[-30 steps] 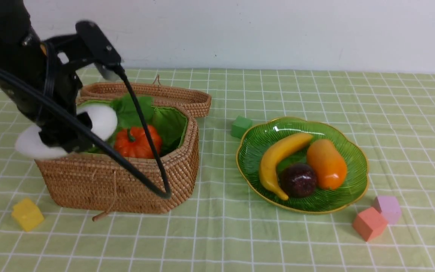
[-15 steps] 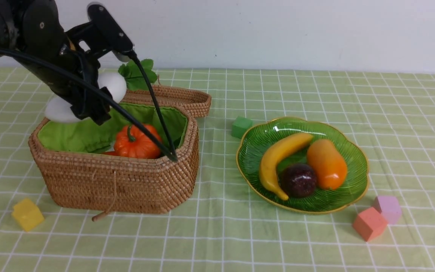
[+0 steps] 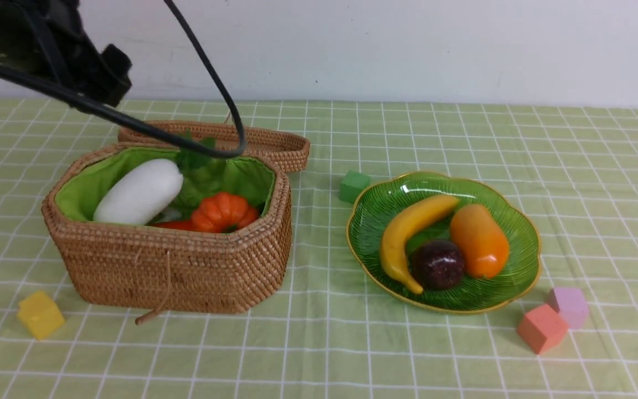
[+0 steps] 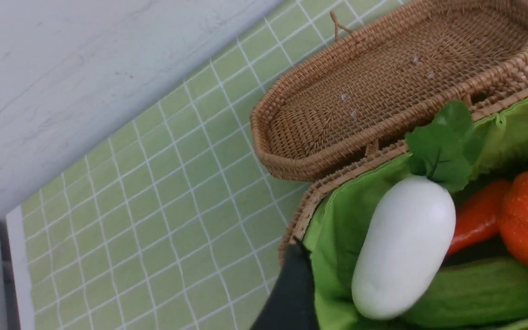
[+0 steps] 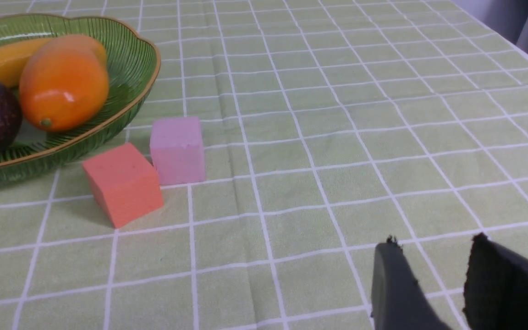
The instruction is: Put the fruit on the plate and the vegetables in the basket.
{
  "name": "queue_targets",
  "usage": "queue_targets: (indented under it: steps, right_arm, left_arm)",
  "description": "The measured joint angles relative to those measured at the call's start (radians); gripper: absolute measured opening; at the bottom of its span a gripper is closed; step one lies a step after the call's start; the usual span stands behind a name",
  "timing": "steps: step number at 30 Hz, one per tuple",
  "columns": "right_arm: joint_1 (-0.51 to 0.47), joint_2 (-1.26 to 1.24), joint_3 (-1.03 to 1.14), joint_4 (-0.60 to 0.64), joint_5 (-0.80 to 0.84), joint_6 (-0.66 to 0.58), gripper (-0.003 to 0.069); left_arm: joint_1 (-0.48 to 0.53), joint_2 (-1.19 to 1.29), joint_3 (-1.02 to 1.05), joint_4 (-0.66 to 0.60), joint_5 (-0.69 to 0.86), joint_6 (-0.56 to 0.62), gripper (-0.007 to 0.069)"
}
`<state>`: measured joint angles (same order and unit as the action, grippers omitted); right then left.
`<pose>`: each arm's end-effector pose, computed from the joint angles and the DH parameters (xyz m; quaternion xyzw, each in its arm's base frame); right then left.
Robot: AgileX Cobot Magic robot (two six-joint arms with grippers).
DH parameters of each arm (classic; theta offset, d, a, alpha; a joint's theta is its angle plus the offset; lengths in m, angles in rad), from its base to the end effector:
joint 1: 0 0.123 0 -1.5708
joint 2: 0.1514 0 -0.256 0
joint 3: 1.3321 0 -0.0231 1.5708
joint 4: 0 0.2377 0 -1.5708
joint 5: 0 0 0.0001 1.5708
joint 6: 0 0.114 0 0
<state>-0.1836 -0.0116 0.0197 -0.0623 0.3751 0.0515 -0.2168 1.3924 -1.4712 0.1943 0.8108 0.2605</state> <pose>0.0886 -0.0191 0.1672 0.0778 0.7996 -0.0656 0.5918 0.3106 -0.0521 0.3739 0.2381 0.8585 0.1024 0.4424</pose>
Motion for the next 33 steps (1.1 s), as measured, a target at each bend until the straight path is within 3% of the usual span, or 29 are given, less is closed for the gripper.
queue_targets:
  steps: [4, 8, 13, 16, 25, 33]
  right_arm:
    - [0.000, 0.000, 0.000, 0.000, 0.000, 0.000, 0.0241]
    - [0.000, 0.000, 0.000, 0.000, 0.000, 0.000, 0.0241]
    - [0.000, 0.000, 0.000, 0.000, 0.000, 0.000, 0.0241]
    - [0.000, 0.000, 0.000, 0.000, 0.000, 0.000, 0.0241]
    - [0.000, 0.000, 0.000, 0.000, 0.000, 0.000, 0.0241]
    - [0.000, 0.000, 0.000, 0.000, 0.000, 0.000, 0.0241]
  left_arm:
    - [0.000, -0.133, 0.000, -0.063, 0.169, -0.049, 0.0531]
    - [0.000, -0.303, 0.000, -0.123, 0.407, -0.129, 0.0358]
    - [0.000, -0.512, 0.057, -0.186, 0.426, -0.318, 0.0119]
    - [0.000, -0.638, 0.132, -0.253, 0.426, -0.350, 0.0002]
    - [0.000, -0.939, 0.489, -0.484, 0.427, -0.361, -0.0013]
    - [0.000, -0.994, 0.593, -0.549, 0.427, -0.361, -0.0013]
